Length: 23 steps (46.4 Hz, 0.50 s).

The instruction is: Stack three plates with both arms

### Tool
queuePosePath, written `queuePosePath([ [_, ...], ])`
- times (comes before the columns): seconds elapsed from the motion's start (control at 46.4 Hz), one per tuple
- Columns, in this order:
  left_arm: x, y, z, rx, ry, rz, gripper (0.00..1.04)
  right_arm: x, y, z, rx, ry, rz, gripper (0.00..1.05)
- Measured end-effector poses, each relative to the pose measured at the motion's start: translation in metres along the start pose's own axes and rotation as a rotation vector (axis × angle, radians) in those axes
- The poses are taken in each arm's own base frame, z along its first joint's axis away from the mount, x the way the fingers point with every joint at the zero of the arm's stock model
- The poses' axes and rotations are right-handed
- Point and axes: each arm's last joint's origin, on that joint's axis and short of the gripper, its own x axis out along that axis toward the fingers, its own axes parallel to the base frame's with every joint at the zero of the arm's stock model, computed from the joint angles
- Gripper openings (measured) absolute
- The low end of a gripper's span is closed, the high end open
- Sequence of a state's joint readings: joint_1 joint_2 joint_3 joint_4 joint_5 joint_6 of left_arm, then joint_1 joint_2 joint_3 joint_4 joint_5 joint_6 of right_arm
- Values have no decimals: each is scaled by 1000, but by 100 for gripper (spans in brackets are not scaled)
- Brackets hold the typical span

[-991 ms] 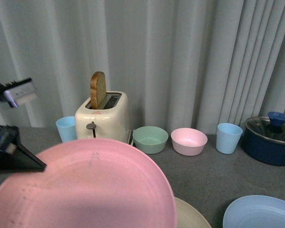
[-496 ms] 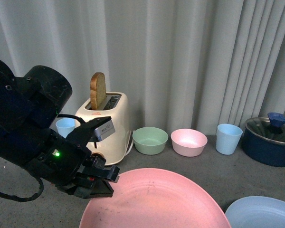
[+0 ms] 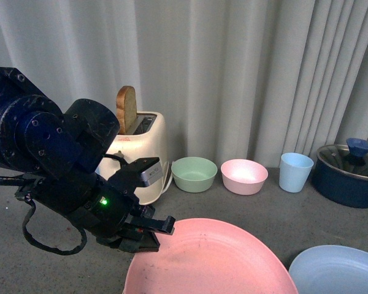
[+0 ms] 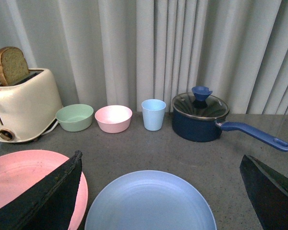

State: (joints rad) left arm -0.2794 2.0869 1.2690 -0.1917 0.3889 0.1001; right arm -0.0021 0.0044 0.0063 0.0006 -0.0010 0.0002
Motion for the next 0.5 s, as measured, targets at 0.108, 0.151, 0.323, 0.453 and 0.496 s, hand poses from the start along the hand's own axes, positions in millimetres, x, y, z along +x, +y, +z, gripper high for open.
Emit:
queuePosePath([
  [0.108,7,2,-2,-6,10,1,4,0,0,0,0,0,0,97],
  [0.151,9,3,-3,-7,13,2,4,0,0,0,0,0,0,97],
  [0.323,10,4,-3,0,10,11,4,0,0,0,0,0,0,97],
  [0.453,10,6,-2,8,7,21,4,0,0,0,0,0,0,97],
  [0.496,9,8,-2,7,8,24,4,0,0,0,0,0,0,97],
])
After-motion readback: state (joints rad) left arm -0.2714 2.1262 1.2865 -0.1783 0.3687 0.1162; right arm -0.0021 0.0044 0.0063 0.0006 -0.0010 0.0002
